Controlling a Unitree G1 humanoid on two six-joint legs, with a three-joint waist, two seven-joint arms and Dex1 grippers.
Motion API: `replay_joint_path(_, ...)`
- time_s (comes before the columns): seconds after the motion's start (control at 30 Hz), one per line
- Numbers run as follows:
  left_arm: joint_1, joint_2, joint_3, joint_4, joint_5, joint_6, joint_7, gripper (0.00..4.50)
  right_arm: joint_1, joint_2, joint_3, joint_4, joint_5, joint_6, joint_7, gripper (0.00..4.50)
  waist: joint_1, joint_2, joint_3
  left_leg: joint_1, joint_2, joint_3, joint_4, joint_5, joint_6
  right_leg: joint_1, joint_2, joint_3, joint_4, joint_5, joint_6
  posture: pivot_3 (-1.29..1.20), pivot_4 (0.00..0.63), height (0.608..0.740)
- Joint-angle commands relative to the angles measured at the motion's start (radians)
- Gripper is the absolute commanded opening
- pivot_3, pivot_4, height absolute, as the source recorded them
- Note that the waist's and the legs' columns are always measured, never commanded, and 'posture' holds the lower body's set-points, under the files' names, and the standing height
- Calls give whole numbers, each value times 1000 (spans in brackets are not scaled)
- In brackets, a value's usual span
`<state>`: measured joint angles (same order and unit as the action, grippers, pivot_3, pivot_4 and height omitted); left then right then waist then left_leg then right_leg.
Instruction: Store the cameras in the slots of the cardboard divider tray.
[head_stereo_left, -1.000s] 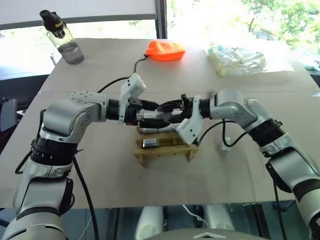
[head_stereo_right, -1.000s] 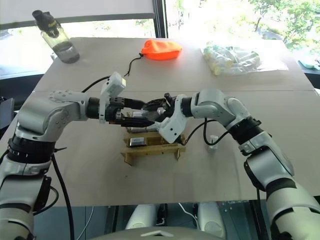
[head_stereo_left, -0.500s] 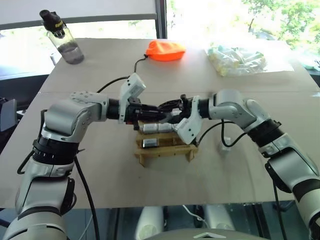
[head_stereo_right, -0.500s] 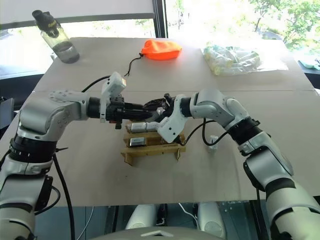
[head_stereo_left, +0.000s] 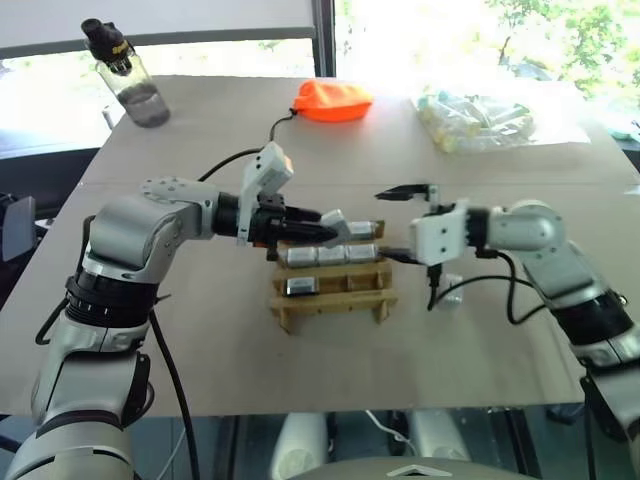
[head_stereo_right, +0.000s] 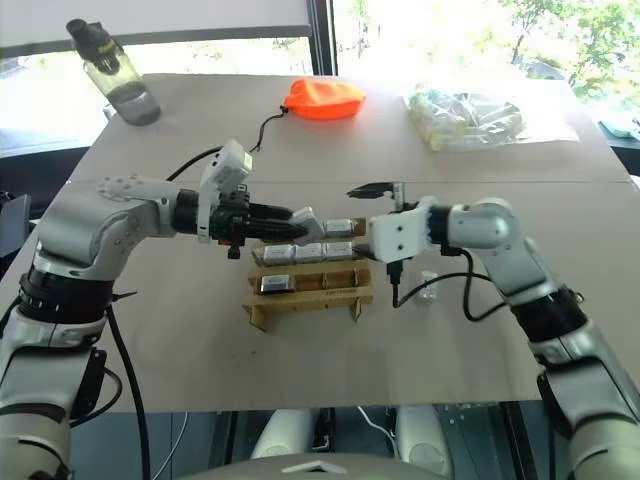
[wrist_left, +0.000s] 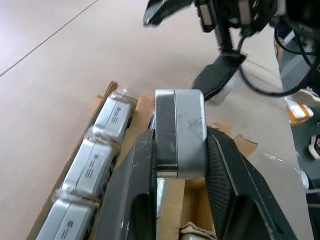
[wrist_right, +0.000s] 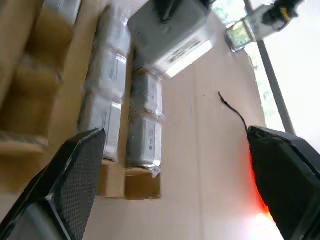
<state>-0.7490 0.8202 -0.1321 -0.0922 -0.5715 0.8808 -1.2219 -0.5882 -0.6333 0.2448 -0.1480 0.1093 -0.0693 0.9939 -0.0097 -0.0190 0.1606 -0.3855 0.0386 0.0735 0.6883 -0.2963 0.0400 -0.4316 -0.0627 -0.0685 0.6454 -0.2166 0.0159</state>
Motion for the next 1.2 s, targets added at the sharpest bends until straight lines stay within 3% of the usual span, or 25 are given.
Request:
replay_joint_path(0.03, -15, 37, 10, -54, 5, -53, -53, 723, 69, -53, -148, -151, 262, 231, 38, 4500, 1, 0, 0, 1, 0, 0, 0, 0, 0, 0, 0, 0, 0, 0, 0, 0, 150, 726)
replay_joint_path(0.23, 56, 75, -31, -122, 58, -135, -85, 723, 358, -168, -403, -207, 576, 459, 125, 4500, 22, 0, 0, 2, -1, 0, 0, -1, 1, 2, 0, 0, -1, 0, 0, 0, 150, 726)
replay_joint_path(0.33, 81, 77, -27, -144, 63, -139, -79, 723, 486, -125, -549, -129, 721, 454, 202, 4500, 27, -1, 0, 0, -1, -1, 0, -1, 1, 2, 0, 0, -2, 0, 0, 0, 150, 726)
replay_joint_path(0.53, 126, 76, -31, -172, 73, -143, -53, 723, 590, -149, -614, 111, 687, 356, 431, 4500, 23, -1, 0, 4, -1, 1, 0, -1, 3, 5, 1, 2, -2, 0, 0, 0, 150, 726)
replay_joint_path(0.67, 138, 72, -51, -162, 124, -179, -28, 723, 571, -181, -565, 326, 596, 185, 598, 4500, 22, -1, 0, 6, -1, 2, 0, -1, 3, 5, 5, 3, -2, 0, 0, 0, 150, 726)
replay_joint_path(0.83, 153, 74, -62, -174, 148, -188, -21, 723, 508, -181, -520, 449, 576, 85, 620, 4500, 22, 0, 0, 5, 0, 2, 0, -1, 2, 5, 5, 4, -2, 0, 0, 0, 150, 726)
replay_joint_path(0.93, 168, 61, -67, -186, 169, -187, 13, 723, 535, -242, -414, 443, 721, 4, 620, 4500, 23, 0, 0, 5, 1, 2, 0, -1, 2, 5, 4, 4, -2, 0, 0, 0, 150, 726)
replay_joint_path(1.2, 200, 52, -64, -224, 169, -172, 34, 723, 504, -329, -267, 483, 840, -70, 620, 4500, 24, 0, 0, 5, 0, 2, 1, -1, 2, 5, 1, 3, -2, 0, 0, 0, 150, 726)
